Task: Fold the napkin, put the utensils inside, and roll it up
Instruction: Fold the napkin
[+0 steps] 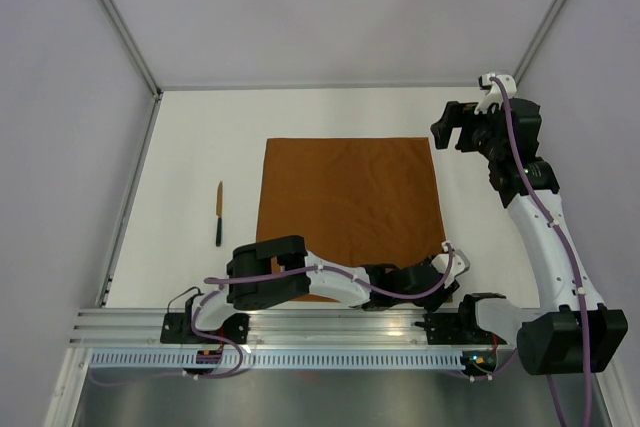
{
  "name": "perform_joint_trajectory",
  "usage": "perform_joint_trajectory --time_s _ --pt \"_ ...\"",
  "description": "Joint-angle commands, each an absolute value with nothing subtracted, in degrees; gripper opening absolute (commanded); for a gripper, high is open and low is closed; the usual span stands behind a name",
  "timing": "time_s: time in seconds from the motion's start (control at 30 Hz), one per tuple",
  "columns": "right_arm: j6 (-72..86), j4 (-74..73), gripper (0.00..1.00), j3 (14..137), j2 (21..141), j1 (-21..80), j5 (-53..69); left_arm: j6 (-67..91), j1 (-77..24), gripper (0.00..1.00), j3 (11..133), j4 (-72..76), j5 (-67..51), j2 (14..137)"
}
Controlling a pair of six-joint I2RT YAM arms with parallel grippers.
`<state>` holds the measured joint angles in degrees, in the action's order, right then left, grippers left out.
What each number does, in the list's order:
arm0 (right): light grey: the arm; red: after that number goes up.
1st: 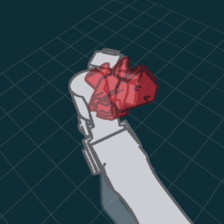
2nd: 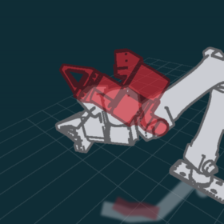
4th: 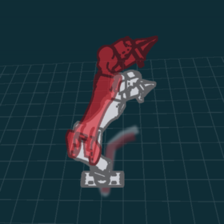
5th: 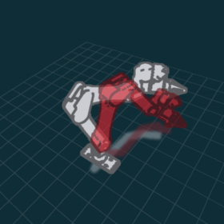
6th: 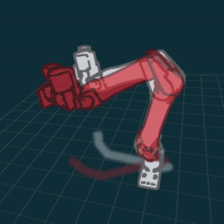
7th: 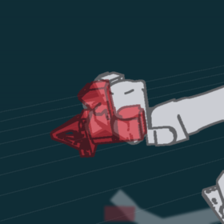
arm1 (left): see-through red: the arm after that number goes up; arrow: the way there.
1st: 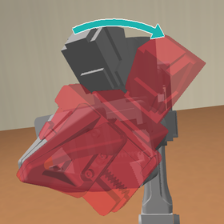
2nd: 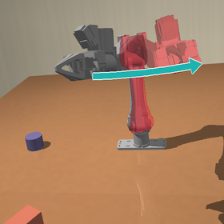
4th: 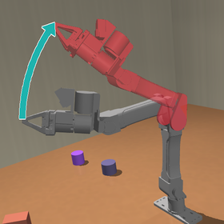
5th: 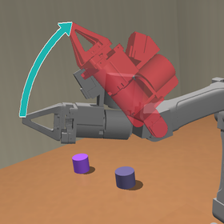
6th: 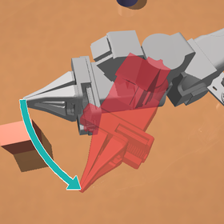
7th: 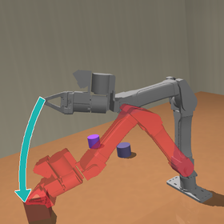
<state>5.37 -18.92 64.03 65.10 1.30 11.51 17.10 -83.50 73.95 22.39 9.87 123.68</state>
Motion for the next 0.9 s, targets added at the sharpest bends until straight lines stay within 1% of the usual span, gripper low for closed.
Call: perform_joint_trajectory --time_s 0.0,0.27,0.37,0.47,0.63,0.8,0.83,0.87 --pt "6.4 -19.4 0.98 64.8 64.7 1.3 10.3 18.0 -84.0 0.47 76.2 23.2 8.9 124.6" --pt "6.6 -19.4 0.98 64.6 64.8 1.3 10.5 17.7 -84.0 0.39 75.9 22.5 8.7 126.0" --pt "6.6 -19.5 0.98 64.5 64.9 1.3 10.6 17.8 -84.0 0.32 75.6 22.6 8.6 126.6" --pt "6.6 -19.4 0.98 64.4 64.9 1.3 10.6 17.8 -84.1 0.29 75.3 22.9 8.0 127.0" --pt "6.6 -19.3 0.98 64.4 64.9 1.3 10.6 17.7 -84.0 0.25 75.1 22.9 7.7 127.6" --pt "6.6 -19.4 0.98 64.4 65.0 1.4 10.6 17.8 -83.8 0.18 74.5 23.3 8.0 126.8" --pt "6.7 -19.4 0.98 64.3 65.0 1.3 10.6 17.9 -83.7 0.16 74.1 23.4 8.1 126.5" --pt "6.6 -19.4 0.98 64.3 65.0 1.4 10.7 18.0 -83.5 0.08 74.1 23.4 8.2 126.0"
